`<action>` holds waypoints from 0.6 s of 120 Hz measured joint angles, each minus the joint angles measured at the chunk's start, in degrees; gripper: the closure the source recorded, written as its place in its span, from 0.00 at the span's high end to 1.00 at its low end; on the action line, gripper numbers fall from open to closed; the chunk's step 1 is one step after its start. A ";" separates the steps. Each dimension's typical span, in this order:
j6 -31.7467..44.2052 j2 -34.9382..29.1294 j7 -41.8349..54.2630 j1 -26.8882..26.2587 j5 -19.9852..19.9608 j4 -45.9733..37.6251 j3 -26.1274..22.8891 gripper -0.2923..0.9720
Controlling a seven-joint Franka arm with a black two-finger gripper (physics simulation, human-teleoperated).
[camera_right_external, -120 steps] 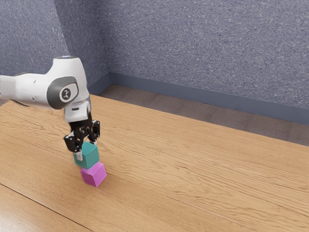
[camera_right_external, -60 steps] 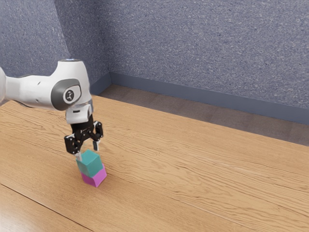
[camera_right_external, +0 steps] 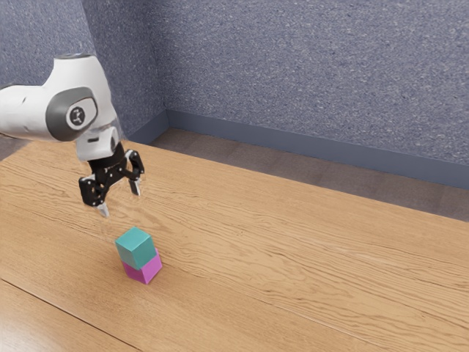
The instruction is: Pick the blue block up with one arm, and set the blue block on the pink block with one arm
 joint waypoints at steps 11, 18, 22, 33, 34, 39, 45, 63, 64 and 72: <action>-6.00 -5.92 -1.71 -1.98 0.67 6.75 -2.90 0.76; -11.01 -2.81 -3.37 -2.40 1.52 14.35 -3.92 0.76; -14.22 0.53 -4.49 -2.73 2.38 20.45 -4.14 0.76; -22.48 4.66 -8.99 -4.70 5.35 29.79 -4.11 0.77; -23.09 4.79 -9.54 -4.79 5.55 30.13 -4.13 0.77; -25.75 5.22 -12.38 -5.34 6.22 32.22 -3.95 0.77; -28.30 6.44 -16.33 -5.50 6.92 36.39 -4.01 0.77; -33.09 8.90 -26.82 -5.41 7.56 39.53 -4.09 0.77; -33.26 8.89 -27.33 -5.37 7.58 39.58 -4.10 0.77; -34.44 8.69 -31.16 -5.12 7.64 39.86 -4.19 0.77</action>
